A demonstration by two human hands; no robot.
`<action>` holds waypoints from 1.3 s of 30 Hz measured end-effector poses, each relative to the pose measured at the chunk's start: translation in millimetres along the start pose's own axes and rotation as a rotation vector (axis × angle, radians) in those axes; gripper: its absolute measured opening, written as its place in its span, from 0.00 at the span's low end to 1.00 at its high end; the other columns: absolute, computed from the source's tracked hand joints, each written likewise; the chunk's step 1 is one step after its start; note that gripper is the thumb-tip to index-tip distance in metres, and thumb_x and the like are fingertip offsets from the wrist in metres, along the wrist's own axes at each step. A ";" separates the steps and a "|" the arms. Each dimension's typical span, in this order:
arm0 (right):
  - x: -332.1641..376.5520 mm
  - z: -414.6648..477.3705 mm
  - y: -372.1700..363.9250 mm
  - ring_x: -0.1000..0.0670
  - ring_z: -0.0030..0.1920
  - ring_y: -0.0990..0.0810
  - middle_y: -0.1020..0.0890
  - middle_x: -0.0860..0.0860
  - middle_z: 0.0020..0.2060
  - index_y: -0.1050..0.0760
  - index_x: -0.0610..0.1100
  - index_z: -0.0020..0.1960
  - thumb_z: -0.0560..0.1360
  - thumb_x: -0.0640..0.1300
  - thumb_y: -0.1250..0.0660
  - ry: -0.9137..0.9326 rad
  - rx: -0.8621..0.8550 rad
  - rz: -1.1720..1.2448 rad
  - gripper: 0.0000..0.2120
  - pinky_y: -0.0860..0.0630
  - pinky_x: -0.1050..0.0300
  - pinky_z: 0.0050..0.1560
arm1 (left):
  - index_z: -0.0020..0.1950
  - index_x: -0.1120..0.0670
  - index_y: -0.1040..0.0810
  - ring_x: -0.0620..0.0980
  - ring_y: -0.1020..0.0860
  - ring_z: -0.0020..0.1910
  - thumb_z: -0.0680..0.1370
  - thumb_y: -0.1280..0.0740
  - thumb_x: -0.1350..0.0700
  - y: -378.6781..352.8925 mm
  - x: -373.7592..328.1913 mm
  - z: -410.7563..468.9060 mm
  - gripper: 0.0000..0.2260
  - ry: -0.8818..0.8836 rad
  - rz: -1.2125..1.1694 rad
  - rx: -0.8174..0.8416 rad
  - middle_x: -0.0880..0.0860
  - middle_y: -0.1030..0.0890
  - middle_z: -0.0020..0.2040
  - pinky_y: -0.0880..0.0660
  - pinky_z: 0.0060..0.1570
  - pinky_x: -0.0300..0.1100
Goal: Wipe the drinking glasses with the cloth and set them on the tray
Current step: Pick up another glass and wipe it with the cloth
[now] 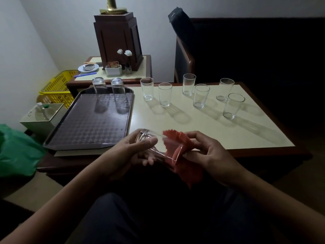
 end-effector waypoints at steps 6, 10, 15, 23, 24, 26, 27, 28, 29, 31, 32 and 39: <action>-23.1 -2.0 -15.3 0.48 0.51 0.12 0.12 0.43 0.51 0.15 0.42 0.58 0.72 0.33 0.28 -0.226 0.207 0.228 0.16 0.16 0.57 0.51 | 0.64 0.56 0.25 0.63 0.16 0.51 0.72 0.20 0.60 -20.4 -19.0 -15.6 0.24 -0.197 0.365 0.145 0.64 0.19 0.58 0.18 0.52 0.54; 13.7 0.2 -8.6 0.45 0.62 0.14 0.13 0.44 0.60 0.19 0.41 0.67 0.74 0.27 0.30 0.172 0.189 -0.013 0.22 0.17 0.47 0.62 | 0.60 0.62 0.23 0.56 0.19 0.32 0.74 0.25 0.46 -13.2 -3.2 -6.9 0.24 -0.058 0.342 -0.098 0.63 0.17 0.42 0.23 0.31 0.42; 47.6 -12.8 -11.6 0.55 0.66 0.17 0.15 0.56 0.65 0.18 0.49 0.66 0.78 0.30 0.26 0.568 0.121 -0.615 0.22 0.19 0.53 0.64 | 0.56 0.60 0.22 0.51 0.25 0.27 0.79 0.33 0.42 -29.4 30.0 -5.1 0.21 0.196 -0.030 0.006 0.58 0.21 0.38 0.31 0.25 0.36; -24.6 1.1 -9.1 0.48 0.39 0.12 0.11 0.44 0.47 0.15 0.42 0.57 0.76 0.44 0.28 -0.297 0.143 0.148 0.11 0.15 0.58 0.39 | 0.59 0.60 0.24 0.59 0.16 0.54 0.67 0.20 0.67 -18.4 -16.5 -15.0 0.24 -0.312 0.273 -0.058 0.63 0.19 0.58 0.17 0.50 0.49; -32.6 -1.0 -13.7 0.50 0.35 0.14 0.12 0.44 0.42 0.16 0.40 0.55 0.78 0.40 0.31 -0.388 0.157 0.210 0.08 0.17 0.62 0.34 | 0.57 0.59 0.23 0.59 0.17 0.57 0.65 0.19 0.65 -19.4 -22.1 -16.9 0.24 -0.383 0.354 -0.069 0.59 0.19 0.60 0.17 0.52 0.50; -44.8 -1.2 -7.7 0.53 0.29 0.17 0.15 0.46 0.34 0.19 0.38 0.51 0.84 0.35 0.42 -0.498 0.121 0.324 0.13 0.20 0.66 0.28 | 0.56 0.57 0.23 0.56 0.18 0.58 0.63 0.17 0.60 -18.8 -26.8 -19.0 0.25 -0.467 0.502 -0.128 0.53 0.20 0.63 0.17 0.53 0.50; -45.5 -0.8 -1.6 0.53 0.28 0.18 0.16 0.46 0.33 0.19 0.37 0.50 0.86 0.35 0.45 -0.514 0.092 0.352 0.15 0.21 0.66 0.27 | 0.56 0.55 0.23 0.55 0.17 0.57 0.63 0.17 0.58 -13.6 -27.0 -18.3 0.25 -0.482 0.554 -0.187 0.52 0.19 0.62 0.17 0.52 0.49; -42.5 1.1 3.5 0.52 0.29 0.17 0.15 0.46 0.34 0.20 0.37 0.51 0.86 0.35 0.44 -0.498 0.076 0.342 0.15 0.20 0.65 0.29 | 0.57 0.53 0.23 0.53 0.16 0.55 0.64 0.17 0.55 -5.1 -26.4 -17.4 0.25 -0.482 0.597 -0.264 0.52 0.19 0.59 0.16 0.50 0.47; -39.1 4.0 10.5 0.50 0.33 0.16 0.14 0.45 0.37 0.19 0.37 0.53 0.86 0.36 0.42 -0.457 0.058 0.289 0.12 0.18 0.62 0.34 | 0.57 0.51 0.23 0.53 0.15 0.52 0.64 0.17 0.52 3.7 -25.5 -17.3 0.25 -0.459 0.629 -0.343 0.53 0.18 0.57 0.17 0.48 0.47; -31.5 11.4 29.1 0.42 0.48 0.14 0.12 0.40 0.49 0.18 0.41 0.60 0.84 0.35 0.36 -0.318 -0.020 0.106 0.10 0.20 0.51 0.51 | 0.57 0.50 0.23 0.56 0.15 0.49 0.64 0.17 0.48 19.0 -16.2 -15.0 0.25 -0.344 0.555 -0.442 0.56 0.18 0.55 0.17 0.44 0.47; -27.0 13.9 36.1 0.39 0.56 0.15 0.13 0.39 0.56 0.19 0.44 0.64 0.84 0.34 0.36 -0.261 -0.067 0.063 0.13 0.20 0.47 0.57 | 0.57 0.53 0.23 0.58 0.14 0.48 0.64 0.17 0.48 23.7 -6.3 -11.5 0.26 -0.254 0.434 -0.457 0.58 0.18 0.56 0.17 0.42 0.47; 30.4 -6.0 -5.2 0.61 0.80 0.35 0.30 0.62 0.78 0.33 0.57 0.80 0.86 0.40 0.38 0.400 0.137 -0.639 0.25 0.35 0.65 0.77 | 0.59 0.61 0.27 0.57 0.21 0.34 0.70 0.21 0.49 -4.9 41.4 4.1 0.26 0.154 -0.086 -0.197 0.71 0.20 0.50 0.23 0.32 0.42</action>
Point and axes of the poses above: each hand's wrist, its own z-axis towards the middle knuckle, its own y-axis out of the back of the hand, x = y × z, the point moved 9 cm from there along z, towards the middle knuckle
